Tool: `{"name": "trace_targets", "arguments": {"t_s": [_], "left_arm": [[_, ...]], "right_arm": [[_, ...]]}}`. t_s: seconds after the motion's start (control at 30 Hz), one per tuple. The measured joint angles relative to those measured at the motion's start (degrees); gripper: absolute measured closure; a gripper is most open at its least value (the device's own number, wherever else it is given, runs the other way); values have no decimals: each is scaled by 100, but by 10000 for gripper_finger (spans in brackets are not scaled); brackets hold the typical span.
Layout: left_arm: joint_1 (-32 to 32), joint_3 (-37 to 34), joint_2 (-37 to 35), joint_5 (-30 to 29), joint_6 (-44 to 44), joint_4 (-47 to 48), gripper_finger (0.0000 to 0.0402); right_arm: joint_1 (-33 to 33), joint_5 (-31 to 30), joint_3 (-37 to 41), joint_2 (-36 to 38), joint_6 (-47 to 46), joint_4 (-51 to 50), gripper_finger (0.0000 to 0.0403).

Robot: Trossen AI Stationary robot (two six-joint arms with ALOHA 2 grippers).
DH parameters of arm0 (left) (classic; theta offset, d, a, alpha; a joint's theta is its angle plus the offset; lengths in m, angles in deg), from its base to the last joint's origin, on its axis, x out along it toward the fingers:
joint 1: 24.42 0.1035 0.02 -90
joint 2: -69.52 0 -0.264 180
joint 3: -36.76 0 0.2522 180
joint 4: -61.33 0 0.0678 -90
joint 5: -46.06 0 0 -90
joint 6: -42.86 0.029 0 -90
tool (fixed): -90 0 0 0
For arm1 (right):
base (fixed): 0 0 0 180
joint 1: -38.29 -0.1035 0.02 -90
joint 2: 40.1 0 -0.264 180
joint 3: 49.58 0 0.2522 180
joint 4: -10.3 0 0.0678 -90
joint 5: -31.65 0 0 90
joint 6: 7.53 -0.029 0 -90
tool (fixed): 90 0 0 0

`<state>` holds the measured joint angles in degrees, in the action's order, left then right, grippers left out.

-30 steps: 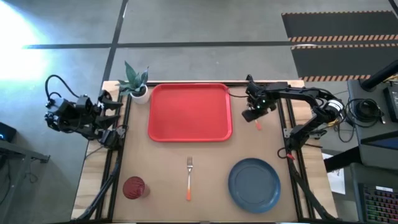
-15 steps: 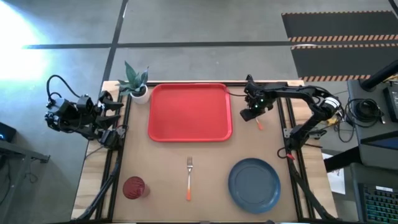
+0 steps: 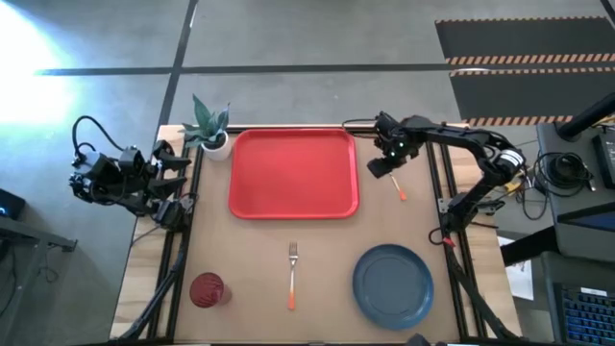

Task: Pick and place plate/cup/fork/spoon on tray
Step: Put the orange spoon on the red tray

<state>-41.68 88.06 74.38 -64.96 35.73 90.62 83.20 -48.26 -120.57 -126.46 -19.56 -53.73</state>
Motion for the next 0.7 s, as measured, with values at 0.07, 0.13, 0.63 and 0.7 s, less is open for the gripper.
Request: {"name": "trace_targets", "arguments": {"t_s": [0.07, 0.13, 0.63, 0.7], "left_arm": [[-2, -4, 0, 2, 0, 0, 176], [-1, -6, 0, 4, 0, 0, 176], [-2, -11, 0, 13, 0, 2, 176], [-2, -11, 0, 15, 0, 2, 176]], "right_arm": [[0, -225, 25, -7, 11, -249, 280], [0, -457, 26, -5, 26, -576, 280], [-2, -486, 58, -5, -65, -599, 280], [0, -326, 109, -5, -104, -552, 280]]}}
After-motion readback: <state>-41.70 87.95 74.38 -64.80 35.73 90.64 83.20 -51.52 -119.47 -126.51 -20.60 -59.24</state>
